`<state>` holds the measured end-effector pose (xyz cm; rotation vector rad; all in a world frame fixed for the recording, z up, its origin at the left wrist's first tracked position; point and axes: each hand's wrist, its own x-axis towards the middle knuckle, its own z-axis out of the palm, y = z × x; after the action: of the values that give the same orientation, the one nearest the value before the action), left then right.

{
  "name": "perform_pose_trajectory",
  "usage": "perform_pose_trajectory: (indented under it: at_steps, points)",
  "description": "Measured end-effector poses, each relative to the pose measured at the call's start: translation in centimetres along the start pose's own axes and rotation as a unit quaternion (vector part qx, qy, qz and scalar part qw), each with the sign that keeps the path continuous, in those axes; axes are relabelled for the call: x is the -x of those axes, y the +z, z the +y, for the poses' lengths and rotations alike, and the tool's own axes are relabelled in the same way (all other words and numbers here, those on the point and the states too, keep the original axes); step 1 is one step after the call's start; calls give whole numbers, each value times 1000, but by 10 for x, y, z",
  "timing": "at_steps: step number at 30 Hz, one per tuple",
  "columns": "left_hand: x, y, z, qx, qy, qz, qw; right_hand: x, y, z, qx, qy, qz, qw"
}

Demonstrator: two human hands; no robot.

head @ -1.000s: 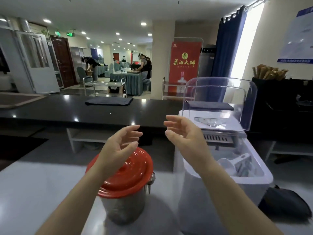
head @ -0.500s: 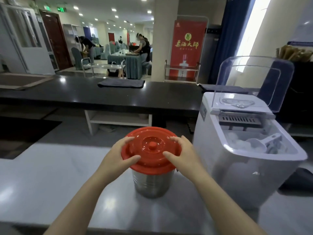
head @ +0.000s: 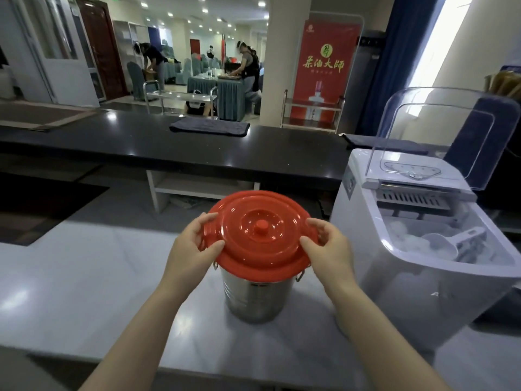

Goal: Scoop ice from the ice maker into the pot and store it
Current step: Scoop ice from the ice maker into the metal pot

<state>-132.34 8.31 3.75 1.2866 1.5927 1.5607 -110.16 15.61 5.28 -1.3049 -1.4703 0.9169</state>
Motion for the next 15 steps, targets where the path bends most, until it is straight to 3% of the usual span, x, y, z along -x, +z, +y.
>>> perform_pose_trajectory:
  at_steps: [7, 11, 15]
  points:
    - [10, -30, 5, 37, 7, 78, 996, -5, 18, -25, -78, -8, -24, 997]
    - [18, -67, 5, 33, 2, 101, 994, 5, 41, -45, -99, -37, -81, 991]
    - [29, -108, 2, 34, -40, 144, 988, 19, 71, -63, -157, -59, -115, 979]
